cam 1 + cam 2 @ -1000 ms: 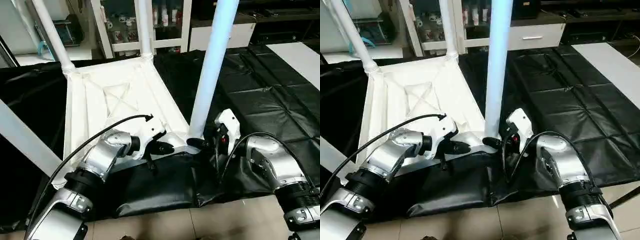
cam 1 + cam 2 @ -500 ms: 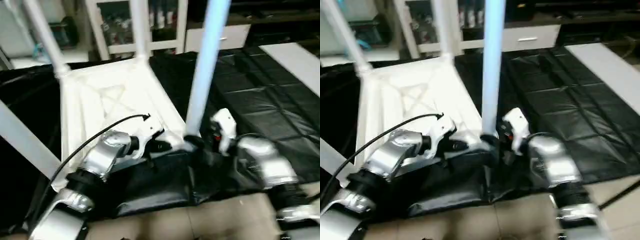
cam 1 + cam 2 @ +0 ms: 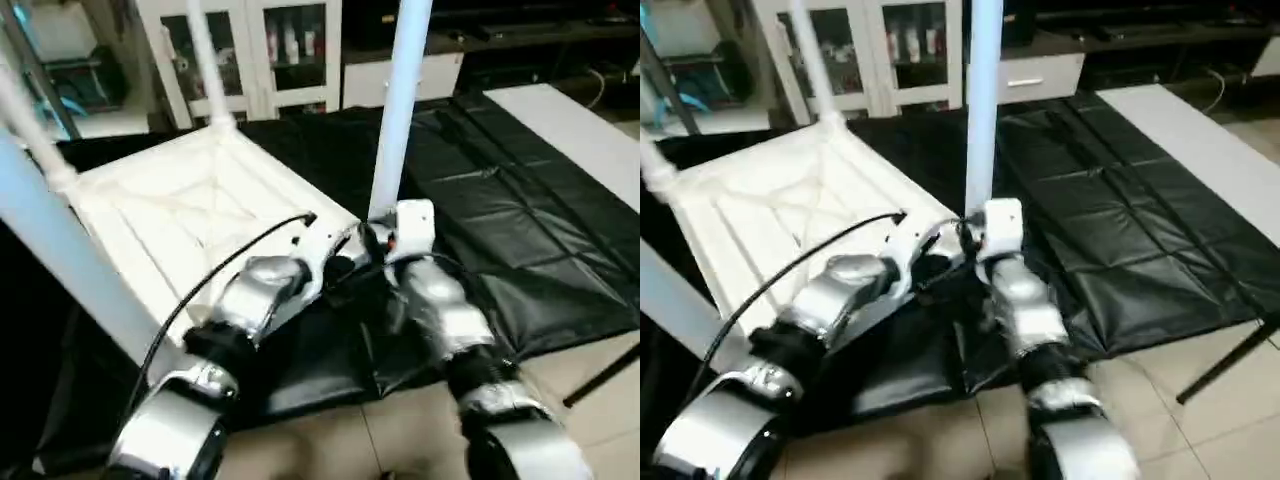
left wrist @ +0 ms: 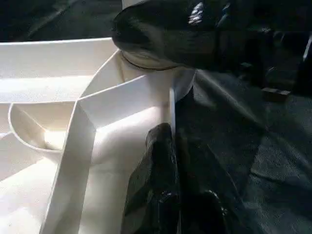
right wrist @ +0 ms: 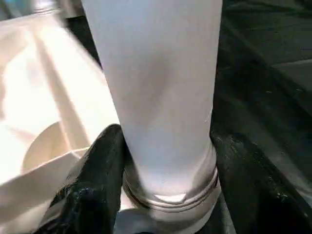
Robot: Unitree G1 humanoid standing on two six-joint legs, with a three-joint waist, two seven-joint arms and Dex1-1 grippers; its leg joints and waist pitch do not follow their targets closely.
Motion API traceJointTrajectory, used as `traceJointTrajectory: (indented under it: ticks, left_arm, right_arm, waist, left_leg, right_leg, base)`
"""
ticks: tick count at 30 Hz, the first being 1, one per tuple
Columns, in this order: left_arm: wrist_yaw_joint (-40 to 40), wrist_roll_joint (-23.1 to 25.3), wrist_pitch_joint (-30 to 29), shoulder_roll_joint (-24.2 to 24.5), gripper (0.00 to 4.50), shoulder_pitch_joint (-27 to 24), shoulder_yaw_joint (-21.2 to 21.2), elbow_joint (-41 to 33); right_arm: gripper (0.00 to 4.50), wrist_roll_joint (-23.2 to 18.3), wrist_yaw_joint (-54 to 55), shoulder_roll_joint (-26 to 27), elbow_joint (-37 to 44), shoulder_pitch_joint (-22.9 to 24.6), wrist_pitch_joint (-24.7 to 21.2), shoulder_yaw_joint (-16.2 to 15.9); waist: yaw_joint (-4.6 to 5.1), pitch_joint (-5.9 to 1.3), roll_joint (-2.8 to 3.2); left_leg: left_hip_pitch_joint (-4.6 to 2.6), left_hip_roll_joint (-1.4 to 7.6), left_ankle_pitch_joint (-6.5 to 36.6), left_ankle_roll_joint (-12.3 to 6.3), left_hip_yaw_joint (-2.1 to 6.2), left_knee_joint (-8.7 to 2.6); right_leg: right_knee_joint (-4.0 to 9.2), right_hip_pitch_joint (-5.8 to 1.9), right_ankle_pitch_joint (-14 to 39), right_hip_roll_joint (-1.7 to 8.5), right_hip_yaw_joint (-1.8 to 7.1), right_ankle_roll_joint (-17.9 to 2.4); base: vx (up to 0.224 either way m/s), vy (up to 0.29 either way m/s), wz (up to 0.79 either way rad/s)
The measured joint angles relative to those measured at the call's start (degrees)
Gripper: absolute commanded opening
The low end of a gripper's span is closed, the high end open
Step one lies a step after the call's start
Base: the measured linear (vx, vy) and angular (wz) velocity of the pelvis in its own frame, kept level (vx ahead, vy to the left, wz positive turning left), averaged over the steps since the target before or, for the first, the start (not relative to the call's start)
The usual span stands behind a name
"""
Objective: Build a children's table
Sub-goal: Rotate leg to tighten
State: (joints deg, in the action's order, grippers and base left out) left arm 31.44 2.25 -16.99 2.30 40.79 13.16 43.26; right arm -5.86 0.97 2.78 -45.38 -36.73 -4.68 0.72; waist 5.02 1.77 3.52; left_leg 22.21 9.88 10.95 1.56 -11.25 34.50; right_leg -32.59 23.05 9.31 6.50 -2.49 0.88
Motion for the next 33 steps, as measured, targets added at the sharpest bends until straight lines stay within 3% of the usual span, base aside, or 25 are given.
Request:
traceJointTrajectory:
  ticks: [4,6,11,17,20,22,24,27,33]
  left_arm:
    - [0.11,-0.12,0.93,-0.07,0.0,0.01,-0.53,0.29]
    - [0.66,-0.23,1.35,0.09,0.0,0.0,-0.85,0.36]
    - [3.64,-0.9,1.84,1.67,0.0,-0.77,-0.77,-0.9]
    - [9.14,-1.34,1.97,4.33,0.0,-2.81,0.45,-4.53]
    - [15.09,-1.71,1.97,7.26,0.0,-4.7,2.31,-8.32]
    - [18.13,-2.38,2.02,8.73,0.0,-5.41,2.61,-9.33]
    - [22.98,-2.64,0.92,11.55,0.0,-6.45,4.52,-12.46]
    - [26.8,-2.71,-0.09,13.41,0.0,-6.79,5.66,-14.32]
    - [28.89,-2.51,-0.54,14.82,0.0,-6.8,6.55,-15.45]
  right_arm:
    - [2.38,-0.06,-0.73,0.05,-0.58,0.0,1.9,0.31]
    - [2.94,-0.26,-2.76,-0.16,-0.79,0.11,2.89,0.95]
    - [3.42,-3.3,-13.2,-3.28,5.11,3.64,0.78,1.0]
    - [3.92,-5.58,-27.58,-11.08,15.06,6.83,-5.91,-3.03]
    - [4.04,-6.13,-38.08,-19.28,20.83,9.76,-8.96,-5.83]
    - [4.31,-6.31,-41.69,-21.96,21.49,10.55,-10.33,-6.11]
    - [4.36,-7.14,-48.64,-26.35,25.32,12.88,-11.98,-7.99]
    - [4.36,-7.12,-52.28,-28.97,25.51,13.56,-12.71,-8.15]
    - [4.36,-6.88,-54.17,-30.5,25.2,13.61,-12.74,-8.16]
  waist:
    - [0.11,0.01,-0.05]
    - [0.1,0.02,-0.06]
    - [-0.42,0.06,-0.11]
    - [-1.36,0.08,-0.04]
    - [-2.47,0.12,0.11]
    - [-2.93,0.15,0.13]
    - [-3.78,0.19,0.31]
    - [-4.21,0.21,0.35]
    - [-4.15,0.22,0.36]
  left_leg:
    - [0.06,0.0,0.0,0.0,-0.01,0.0]
    - [0.11,0.0,0.0,0.0,-0.02,0.0]
    - [0.18,0.03,0.0,-0.01,-0.03,-0.09]
    - [0.16,0.15,0.01,-0.01,-0.04,-0.32]
    - [0.16,0.16,0.02,0.0,-0.05,-0.35]
    - [0.15,0.17,0.01,0.0,-0.08,-0.34]
    - [0.0,0.16,0.02,0.01,-0.21,-0.33]
    - [0.02,0.15,0.01,0.01,-0.29,-0.33]
    - [0.02,0.12,0.01,0.0,-0.33,-0.29]
  right_leg:
    - [0.0,0.0,-0.11,0.0,0.02,-0.18]
    - [0.0,0.03,-0.26,0.0,0.02,-0.43]
    - [-0.03,0.11,-0.29,0.0,-0.01,-0.46]
    - [-0.16,0.18,-0.29,-0.08,-0.12,-0.47]
    - [-0.14,0.18,-0.28,-0.08,-0.12,-0.46]
    - [-0.15,0.17,-0.28,-0.08,-0.09,-0.46]
    - [-0.16,0.1,-0.28,-0.07,0.05,-0.46]
    - [-0.17,0.04,-0.28,-0.06,0.19,-0.45]
    - [-0.17,0.01,-0.28,-0.04,0.25,-0.45]
  base:
    - [0.0,0.0,0.0]
    - [0.0,0.0,0.0]
    - [0.0,0.0,0.0]
    - [0.0,0.0,0.0]
    - [0.0,0.0,0.0]
    - [0.0,0.0,0.0]
    - [0.0,0.0,0.0]
    - [0.0,0.0,0.0]
    - [0.0,0.0,0.0]
